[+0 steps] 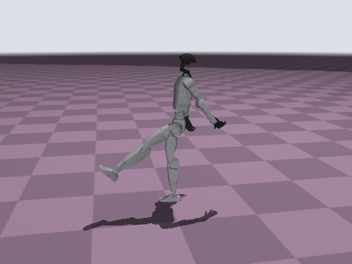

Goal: Kungfu

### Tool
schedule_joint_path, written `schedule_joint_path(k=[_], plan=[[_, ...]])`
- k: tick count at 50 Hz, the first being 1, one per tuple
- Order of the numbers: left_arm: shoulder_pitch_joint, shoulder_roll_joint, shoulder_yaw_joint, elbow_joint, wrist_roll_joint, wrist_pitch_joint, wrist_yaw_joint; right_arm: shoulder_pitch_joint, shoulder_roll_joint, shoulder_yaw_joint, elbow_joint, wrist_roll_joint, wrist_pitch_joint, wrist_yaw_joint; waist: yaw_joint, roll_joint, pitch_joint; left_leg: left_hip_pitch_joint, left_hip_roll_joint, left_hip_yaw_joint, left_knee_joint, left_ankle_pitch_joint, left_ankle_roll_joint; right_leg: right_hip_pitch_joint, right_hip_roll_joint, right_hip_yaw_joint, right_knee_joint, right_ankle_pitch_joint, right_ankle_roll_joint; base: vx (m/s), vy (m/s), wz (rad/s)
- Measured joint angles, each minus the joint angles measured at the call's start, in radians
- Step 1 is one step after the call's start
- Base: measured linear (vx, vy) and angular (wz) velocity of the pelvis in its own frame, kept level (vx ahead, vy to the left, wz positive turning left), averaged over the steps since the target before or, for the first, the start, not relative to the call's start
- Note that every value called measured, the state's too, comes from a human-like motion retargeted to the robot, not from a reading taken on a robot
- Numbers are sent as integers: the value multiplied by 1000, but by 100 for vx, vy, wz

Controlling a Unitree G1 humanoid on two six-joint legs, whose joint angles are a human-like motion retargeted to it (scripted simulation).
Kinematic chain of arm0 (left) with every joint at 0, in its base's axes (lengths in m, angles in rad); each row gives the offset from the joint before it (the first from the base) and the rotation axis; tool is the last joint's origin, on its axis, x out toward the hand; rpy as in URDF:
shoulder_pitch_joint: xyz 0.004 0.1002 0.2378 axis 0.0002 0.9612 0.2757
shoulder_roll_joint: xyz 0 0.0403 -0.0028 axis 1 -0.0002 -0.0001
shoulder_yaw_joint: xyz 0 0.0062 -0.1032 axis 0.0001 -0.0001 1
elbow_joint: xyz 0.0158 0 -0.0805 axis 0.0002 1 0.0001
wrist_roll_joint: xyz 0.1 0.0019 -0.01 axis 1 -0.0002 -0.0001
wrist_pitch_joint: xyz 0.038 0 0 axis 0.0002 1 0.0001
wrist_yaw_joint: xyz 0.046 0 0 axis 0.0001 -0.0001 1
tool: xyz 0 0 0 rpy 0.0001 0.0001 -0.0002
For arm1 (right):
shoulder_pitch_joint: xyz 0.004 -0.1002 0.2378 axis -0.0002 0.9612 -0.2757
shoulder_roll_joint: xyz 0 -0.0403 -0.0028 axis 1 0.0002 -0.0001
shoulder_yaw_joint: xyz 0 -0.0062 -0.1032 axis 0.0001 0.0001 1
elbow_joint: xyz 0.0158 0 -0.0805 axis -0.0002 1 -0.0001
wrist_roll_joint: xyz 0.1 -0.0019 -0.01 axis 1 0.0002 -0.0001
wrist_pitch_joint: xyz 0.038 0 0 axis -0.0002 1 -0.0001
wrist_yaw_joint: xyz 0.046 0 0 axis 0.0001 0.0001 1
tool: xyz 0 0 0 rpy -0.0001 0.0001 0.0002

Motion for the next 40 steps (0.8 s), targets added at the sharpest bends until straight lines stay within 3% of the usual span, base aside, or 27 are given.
schedule_joint_path(k=[3,7,10,13,15,17,20,21,25,29,31,34,37,40], plan=[[3,-11,-48,-118,119,40,-202,42,82,14,-24,102,16,-26,25,-18,20,-115,40,-83,219,-29,69,-28,-6,3,8,1,-3,1,-2,-19],[-21,27,-130,-316,222,-141,-326,41,135,78,-96,205,-12,35,68,-77,37,-240,-64,-235,660,-1,90,-62,-46,53,20,-22,-25,-3,-6,-30],[-55,54,-154,-433,209,-249,-380,38,146,130,-153,231,-74,70,35,-84,-5,-261,-45,-119,1025,-75,182,-97,-49,47,31,-41,-43,17,0,30],[-98,77,-160,-479,117,-296,-454,30,140,164,-176,284,-106,80,-30,-52,-65,-214,24,-26,1368,-130,286,-124,-20,15,39,-63,-50,30,-1,53],[-130,84,-152,-477,58,-314,-494,30,142,170,-180,319,-111,73,-70,-43,-100,-165,1,-5,1544,-136,292,-135,-18,3,36,-74,-49,29,-3,48],[-173,108,-142,-465,51,-310,-529,38,141,159,-174,321,-131,64,-104,-49,-134,-110,-89,1,1652,-122,252,-148,-39,-7,32,-84,-36,25,-1,54],[-233,164,-132,-474,122,-287,-526,69,144,135,-161,306,-136,39,-158,-73,-183,-13,-214,31,1730,-118,225,-162,-87,-12,13,-93,-15,21,-3,68],[-288,196,-113,-466,216,-243,-495,57,162,114,-123,303,-116,19,-182,-72,-202,-8,-229,13,1747,-119,228,-182,-82,-26,27,-109,-18,19,-12,93],[-468,270,-34,-506,509,-35,-262,29,218,38,10,332,-41,-95,-242,-89,-267,8,-273,-31,1708,-134,244,-241,-84,-33,49,-151,-20,25,-10,73],[-652,262,50,-628,457,36,17,-1,260,-37,92,454,29,-304,-248,-97,-278,-7,-275,-82,1513,-163,247,-247,-74,-16,53,-177,-8,25,-2,8],[-757,232,48,-698,273,24,70,-21,277,-75,92,555,21,-414,-242,-93,-267,-12,-268,-100,1369,-174,227,-231,-63,0,48,-183,-1,22,1,-37],[-909,166,-23,-819,-110,-28,57,-59,293,-107,39,765,-71,-497,-229,-83,-245,-16,-263,-139,1108,-167,173,-199,-44,30,42,-194,8,33,5,-65],[-1041,77,-124,-941,-488,-117,49,-127,304,-111,-50,1010,-158,-453,-204,-65,-224,-15,-255,-217,818,-141,118,-179,-25,71,47,-205,16,28,11,-119],[-1140,-3,-217,-1041,-732,-241,83,-246,314,-89,-136,1225,-166,-355,-169,-37,-200,8,-221,-326,534,-132,69,-174,-5,135,60,-214,23,29,21,-188]])
